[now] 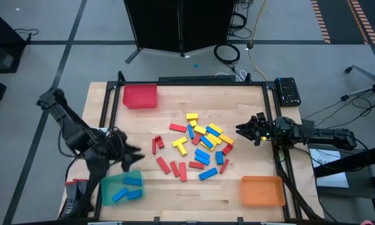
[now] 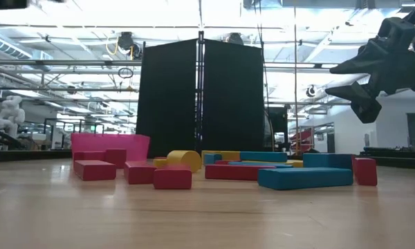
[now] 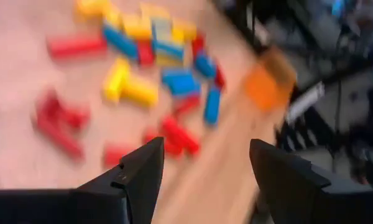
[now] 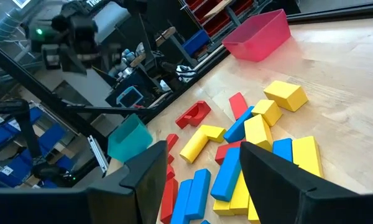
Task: Sort blocks
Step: Put the blue block into the green bin
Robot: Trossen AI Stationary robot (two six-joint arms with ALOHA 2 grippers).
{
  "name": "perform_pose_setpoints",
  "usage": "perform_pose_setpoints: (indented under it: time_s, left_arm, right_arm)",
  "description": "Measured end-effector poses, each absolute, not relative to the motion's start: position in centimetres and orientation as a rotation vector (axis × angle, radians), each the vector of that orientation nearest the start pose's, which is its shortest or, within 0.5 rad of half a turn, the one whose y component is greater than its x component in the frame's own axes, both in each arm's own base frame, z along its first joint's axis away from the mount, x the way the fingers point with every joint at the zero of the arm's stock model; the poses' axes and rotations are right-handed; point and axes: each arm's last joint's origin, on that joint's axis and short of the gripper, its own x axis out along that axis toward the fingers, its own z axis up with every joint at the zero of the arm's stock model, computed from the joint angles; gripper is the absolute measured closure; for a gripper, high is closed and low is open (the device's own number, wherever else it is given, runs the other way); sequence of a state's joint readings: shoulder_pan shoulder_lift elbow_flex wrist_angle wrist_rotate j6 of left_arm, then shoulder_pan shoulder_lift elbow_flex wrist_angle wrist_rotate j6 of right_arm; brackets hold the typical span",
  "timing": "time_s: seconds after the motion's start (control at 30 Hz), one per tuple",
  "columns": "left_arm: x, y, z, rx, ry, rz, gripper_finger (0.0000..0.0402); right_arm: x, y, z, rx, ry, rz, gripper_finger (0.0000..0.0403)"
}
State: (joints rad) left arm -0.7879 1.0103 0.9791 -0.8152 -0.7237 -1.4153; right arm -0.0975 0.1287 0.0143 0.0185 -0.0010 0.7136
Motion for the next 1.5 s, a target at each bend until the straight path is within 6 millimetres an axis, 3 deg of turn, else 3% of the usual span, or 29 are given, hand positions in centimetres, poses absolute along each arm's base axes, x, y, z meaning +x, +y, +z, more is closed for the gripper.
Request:
perform_pose_setpoints:
  time_s: [0.2, 0.4, 0.63, 0.83, 0.93, 1.03, 1.17, 1.5]
  left_arm:
    - [17.5, -8.7, 31.8, -0.583, 0.414, 0.496, 0.0159]
    - [22.4, -4.5, 31.0, -0.464, 0.426, 0.590, 0.0159]
    - [29.3, -1.2, 30.4, -0.275, 0.466, 0.327, 0.0159]
    - [34.4, 0.8, 29.7, -0.043, 0.642, 0.201, 0.0159]
    - [35.8, 2.1, 28.7, 0.035, 0.776, 0.195, 0.0159]
    - [36.4, 3.9, 26.7, -0.097, 0.915, 0.295, 0.0159]
    - [36.3, 5.6, 24.1, -0.516, 0.996, 0.545, 0.0159]
    - [39.1, 4.5, 22.3, -0.827, 0.820, 0.616, 0.0159]
  right_arm:
    - [10.4, -1.0, 16.0, 0.717, 0.057, -0.127, 0.0204]
    - [10.4, -1.0, 16.0, 0.722, 0.058, -0.126, 0.0204]
    - [10.4, -1.0, 16.0, 0.724, 0.058, -0.126, 0.0204]
    - [10.4, -1.0, 16.0, 0.722, 0.058, -0.126, 0.0204]
    - [10.4, -1.0, 16.0, 0.721, 0.058, -0.126, 0.0204]
    - [10.4, -1.0, 16.0, 0.722, 0.060, -0.123, 0.0204]
    - [10.4, -1.0, 16.0, 0.722, 0.061, -0.123, 0.0204]
    - [10.4, -1.0, 16.0, 0.714, 0.061, -0.123, 0.0204]
